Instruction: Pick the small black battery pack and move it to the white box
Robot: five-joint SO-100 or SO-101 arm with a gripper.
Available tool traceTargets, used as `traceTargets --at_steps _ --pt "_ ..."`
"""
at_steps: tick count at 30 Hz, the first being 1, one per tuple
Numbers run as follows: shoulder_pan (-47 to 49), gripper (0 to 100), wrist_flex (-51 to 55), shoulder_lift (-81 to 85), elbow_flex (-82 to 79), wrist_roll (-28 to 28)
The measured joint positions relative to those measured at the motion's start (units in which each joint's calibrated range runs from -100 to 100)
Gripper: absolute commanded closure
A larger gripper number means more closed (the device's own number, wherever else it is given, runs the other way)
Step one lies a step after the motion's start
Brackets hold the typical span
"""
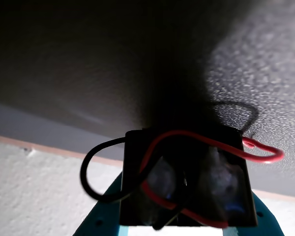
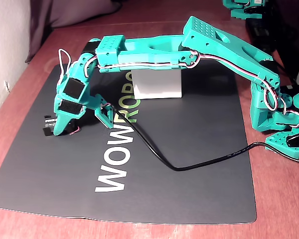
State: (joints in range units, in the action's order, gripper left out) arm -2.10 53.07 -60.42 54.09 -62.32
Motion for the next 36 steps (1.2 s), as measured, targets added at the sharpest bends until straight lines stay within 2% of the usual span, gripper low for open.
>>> traceTargets --at_steps 6,10,21,36 --pt "0.0 95 0.09 0.17 0.0 0.95" --pt "0.12 95 0.7 0.59 -0.09 4.26" --pt "0.87 95 0.87 1.61 -0.36 8.15" --pt "6.67 95 0.61 15.0 -0.55 20.81"
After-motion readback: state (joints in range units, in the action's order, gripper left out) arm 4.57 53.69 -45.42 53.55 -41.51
